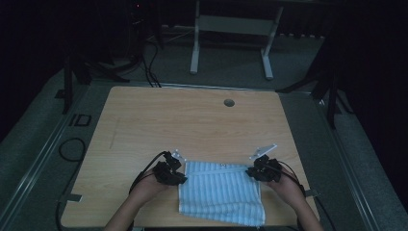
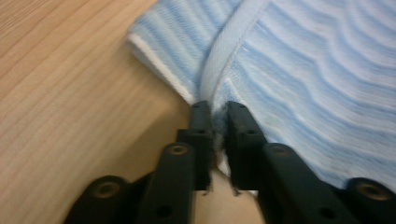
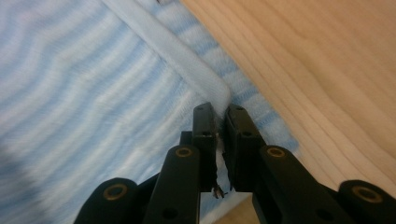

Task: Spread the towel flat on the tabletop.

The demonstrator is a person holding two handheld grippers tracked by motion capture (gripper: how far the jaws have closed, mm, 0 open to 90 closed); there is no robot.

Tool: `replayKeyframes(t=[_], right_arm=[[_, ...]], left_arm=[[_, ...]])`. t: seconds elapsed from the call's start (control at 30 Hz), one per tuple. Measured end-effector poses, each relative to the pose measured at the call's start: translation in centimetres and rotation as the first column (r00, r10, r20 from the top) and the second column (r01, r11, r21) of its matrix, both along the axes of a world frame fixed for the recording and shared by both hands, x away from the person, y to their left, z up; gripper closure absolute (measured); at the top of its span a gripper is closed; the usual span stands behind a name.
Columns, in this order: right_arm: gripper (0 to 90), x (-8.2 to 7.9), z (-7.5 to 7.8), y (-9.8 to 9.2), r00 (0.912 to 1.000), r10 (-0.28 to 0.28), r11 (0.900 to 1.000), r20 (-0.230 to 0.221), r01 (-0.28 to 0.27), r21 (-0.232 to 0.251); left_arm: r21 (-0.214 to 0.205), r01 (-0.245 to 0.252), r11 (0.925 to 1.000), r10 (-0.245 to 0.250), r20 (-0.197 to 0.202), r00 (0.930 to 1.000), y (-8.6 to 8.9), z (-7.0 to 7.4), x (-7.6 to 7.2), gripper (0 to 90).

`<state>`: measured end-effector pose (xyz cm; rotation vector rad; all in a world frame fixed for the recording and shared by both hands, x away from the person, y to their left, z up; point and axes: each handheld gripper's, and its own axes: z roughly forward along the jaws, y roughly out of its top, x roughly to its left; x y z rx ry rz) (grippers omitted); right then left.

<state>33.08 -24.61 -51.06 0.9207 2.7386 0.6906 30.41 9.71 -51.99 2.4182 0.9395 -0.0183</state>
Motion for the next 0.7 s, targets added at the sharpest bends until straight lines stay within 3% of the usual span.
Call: replayKeyframes(t=[0.1,0.13,0.2,0.23,0.27,0.3,0.33,0.37,0.4,0.43,0.47,0.5,0.53,0.6,0.7], right_arm=[[84.0,-1.1,1.4,-0.9,0.9997,0.023,0.9988,-0.009,-0.023,0.044],[84.2,-1.3,1.7,-1.1,0.9982,0.048,0.9976,-0.037,-0.046,0.052],[84.6,-1.3,2.5,-1.2,0.9885,0.108,0.9918,-0.105,-0.100,0.079],[84.7,-1.1,2.9,-1.1,0.9870,0.116,0.9913,-0.112,-0.107,0.076],[84.6,-0.5,3.8,-0.9,0.9899,0.111,0.9919,-0.088,-0.104,0.072],[84.5,0.7,5.1,-0.7,0.9954,0.077,0.9943,-0.058,-0.072,0.079],[83.3,2.9,7.4,-0.7,0.9986,-0.037,0.9918,0.037,0.032,0.124],[80.1,4.7,9.2,-0.9,0.9843,-0.146,0.9754,0.099,0.127,0.180],[70.7,6.4,10.7,-1.0,0.9670,-0.212,0.9612,0.141,0.181,0.208],[58.3,7.7,11.7,-1.1,0.9558,-0.252,0.9524,0.152,0.217,0.214],[58.3,7.7,11.7,-1.1,0.9558,-0.252,0.9524,0.152,0.217,0.214],[52.9,8.9,12.2,-1.4,0.9514,-0.278,0.9431,0.131,0.245,0.225],[48.9,10.0,12.0,-1.9,0.9451,-0.307,0.9333,0.112,0.276,0.230],[47.4,10.2,10.5,-2.3,0.9469,-0.308,0.9374,0.091,0.286,0.199],[46.9,9.8,7.3,-2.8,0.9560,-0.290,0.9490,0.044,0.281,0.142]], left_arm=[[-0.016,0.075,0.9971,-0.075,-0.020,0.9970,0.0,1.3,-1.0,82.9],[-0.015,0.101,0.9947,-0.102,-0.021,0.9946,-0.1,1.7,-1.2,83.2],[0.006,0.079,0.9968,-0.079,0.010,0.9968,-0.2,2.8,-0.8,83.8],[0.012,0.069,0.9975,-0.070,0.064,0.9955,-0.3,3.8,-0.2,83.8],[-0.015,0.009,0.9998,-0.007,0.118,0.9930,-0.3,5.2,1.0,83.7],[-0.087,-0.117,0.9893,0.133,0.209,0.9690,-0.1,7.3,2.9,82.7],[-0.145,-0.191,0.9709,0.225,0.282,0.9326,0.2,9.1,4.5,75.3],[-0.152,-0.234,0.9603,0.271,0.311,0.9109,0.5,10.4,6.1,59.5],[-0.154,-0.260,0.9532,0.295,0.282,0.9130,0.8,11.3,7.6,50.5],[-0.185,-0.272,0.9444,0.314,0.263,0.9122,1.1,11.8,8.4,46.7],[-0.185,-0.272,0.9444,0.314,0.263,0.9122,1.1,11.8,8.4,43.9],[-0.156,-0.252,0.9552,0.282,0.216,0.9350,1.3,11.7,9.0,43.9],[-0.138,-0.242,0.9604,0.267,0.212,0.9400,1.4,11.2,8.9,36.3],[-0.109,-0.216,0.9702,0.232,0.159,0.9596,1.4,9.4,8.6,36.2],[-0.039,-0.185,0.9820,0.187,0.075,0.9794,1.1,6.0,7.7,36.2]])
